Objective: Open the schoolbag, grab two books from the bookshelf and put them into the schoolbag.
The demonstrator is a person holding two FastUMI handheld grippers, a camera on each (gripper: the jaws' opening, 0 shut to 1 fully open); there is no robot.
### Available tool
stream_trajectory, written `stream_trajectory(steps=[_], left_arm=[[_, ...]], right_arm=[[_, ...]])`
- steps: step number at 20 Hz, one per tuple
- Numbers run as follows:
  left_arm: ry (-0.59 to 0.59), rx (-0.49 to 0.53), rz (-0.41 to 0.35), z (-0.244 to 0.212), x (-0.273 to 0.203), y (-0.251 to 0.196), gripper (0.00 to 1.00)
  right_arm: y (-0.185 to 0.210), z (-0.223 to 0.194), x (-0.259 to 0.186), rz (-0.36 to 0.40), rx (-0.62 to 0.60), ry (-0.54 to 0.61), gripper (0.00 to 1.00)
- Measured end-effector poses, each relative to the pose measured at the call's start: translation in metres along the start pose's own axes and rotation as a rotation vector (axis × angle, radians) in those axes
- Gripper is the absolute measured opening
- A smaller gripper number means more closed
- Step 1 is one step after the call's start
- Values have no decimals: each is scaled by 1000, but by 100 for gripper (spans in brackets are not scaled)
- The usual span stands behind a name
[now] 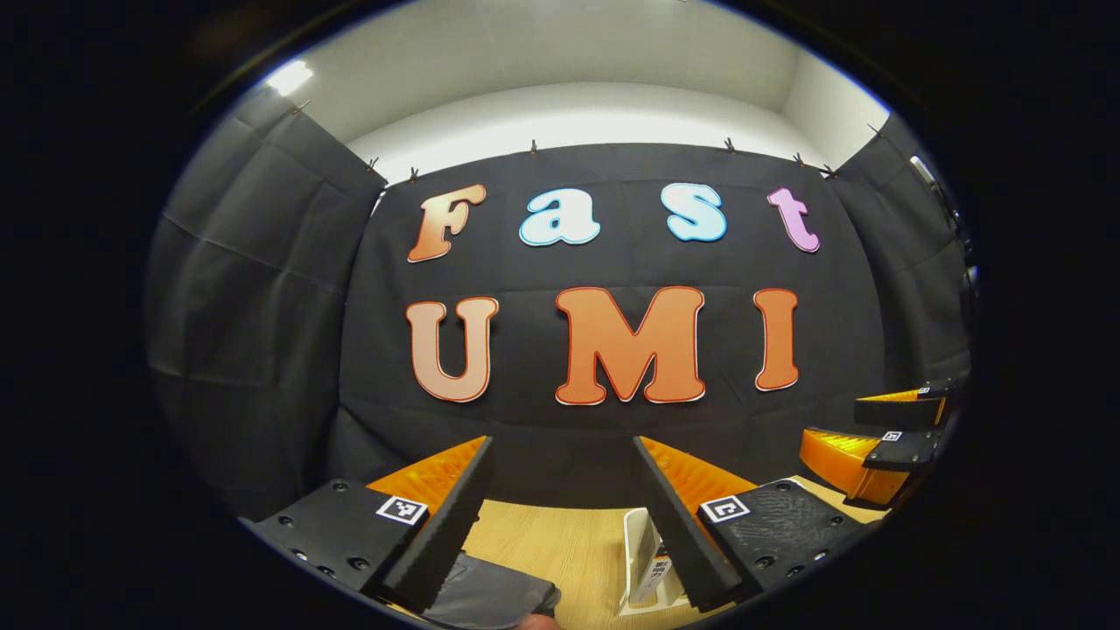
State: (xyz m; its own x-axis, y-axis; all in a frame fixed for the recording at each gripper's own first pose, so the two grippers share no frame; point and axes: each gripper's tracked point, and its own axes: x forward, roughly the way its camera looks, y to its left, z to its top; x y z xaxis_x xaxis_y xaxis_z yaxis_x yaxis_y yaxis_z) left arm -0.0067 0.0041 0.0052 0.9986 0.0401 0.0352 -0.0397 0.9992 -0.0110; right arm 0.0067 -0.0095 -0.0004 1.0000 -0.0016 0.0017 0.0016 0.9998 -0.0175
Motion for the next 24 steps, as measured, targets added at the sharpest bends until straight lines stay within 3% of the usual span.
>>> stream_trajectory(steps=[11, 18, 24], left_arm=[[95, 106, 95, -37, -4, 17, 98], [249, 350, 148, -118, -18, 17, 97], [411, 556, 131, -206, -20, 28, 97]], right_arm=[[-20, -7, -3, 22, -17, -5, 97], [-45, -22, -2, 42, -34, 20, 97], [-64, -27, 9, -24, -33, 31, 97]])
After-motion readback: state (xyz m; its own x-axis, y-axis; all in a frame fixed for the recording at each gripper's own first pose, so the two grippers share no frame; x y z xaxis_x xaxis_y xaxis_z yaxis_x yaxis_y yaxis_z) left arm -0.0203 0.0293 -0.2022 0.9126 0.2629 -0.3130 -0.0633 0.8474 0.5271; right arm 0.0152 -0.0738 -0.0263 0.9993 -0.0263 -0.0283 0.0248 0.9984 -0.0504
